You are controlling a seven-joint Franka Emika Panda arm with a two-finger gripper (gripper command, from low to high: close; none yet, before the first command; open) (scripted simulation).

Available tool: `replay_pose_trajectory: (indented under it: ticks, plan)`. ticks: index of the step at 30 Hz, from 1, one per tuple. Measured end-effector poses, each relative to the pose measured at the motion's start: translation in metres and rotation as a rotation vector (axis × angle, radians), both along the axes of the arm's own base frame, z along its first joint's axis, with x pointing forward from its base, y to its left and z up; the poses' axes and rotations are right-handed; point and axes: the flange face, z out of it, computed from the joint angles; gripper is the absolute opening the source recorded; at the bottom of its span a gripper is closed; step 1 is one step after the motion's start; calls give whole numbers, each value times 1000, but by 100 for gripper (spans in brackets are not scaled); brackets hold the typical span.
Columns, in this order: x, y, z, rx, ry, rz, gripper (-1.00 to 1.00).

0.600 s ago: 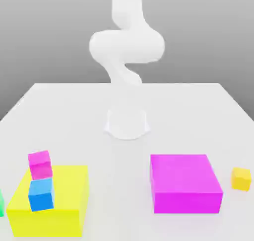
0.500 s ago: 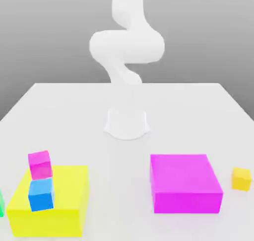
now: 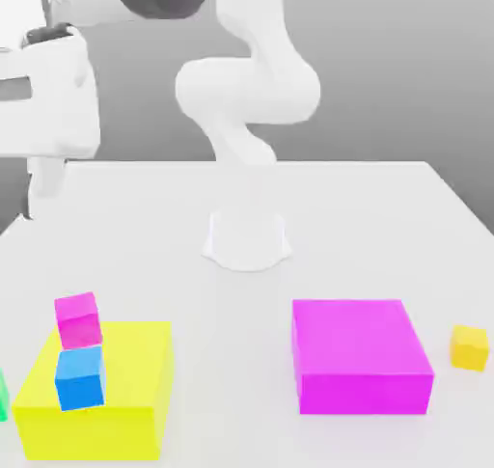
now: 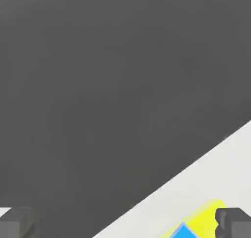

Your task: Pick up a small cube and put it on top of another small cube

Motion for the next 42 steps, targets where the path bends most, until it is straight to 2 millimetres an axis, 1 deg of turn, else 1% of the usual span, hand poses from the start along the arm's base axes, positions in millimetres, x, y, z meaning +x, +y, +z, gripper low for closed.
replay_pose_trajectory:
  ticks: [2,6,8,11,13,15,16,21,22,23,25,27,28,32,37,42]
  plan:
    - [-7,-28,-35,22,46,-81,0]
    - [-22,-63,-105,57,139,-208,0]
    - [-36,-81,-139,71,187,-278,0]
    - [-63,-109,-190,87,259,-386,0]
    - [-70,-116,-221,89,279,-415,0]
    - [-72,-118,-251,90,284,-423,0]
    - [-73,-118,-265,90,285,-424,-100]
    - [-73,-118,-265,90,284,-424,-100]
    - [-74,-118,-272,91,285,-425,-100]
    - [-74,-118,-268,90,285,-425,-100]
    - [-73,-119,-246,90,285,-425,-100]
    - [-74,-118,-219,91,285,-425,-100]
    - [-74,-114,-208,97,283,-413,-100]
    - [-76,-85,-169,121,275,-328,-100]
    - [-84,-46,-123,119,272,-207,-100]
    - [-102,-9,-82,78,281,-99,-100]
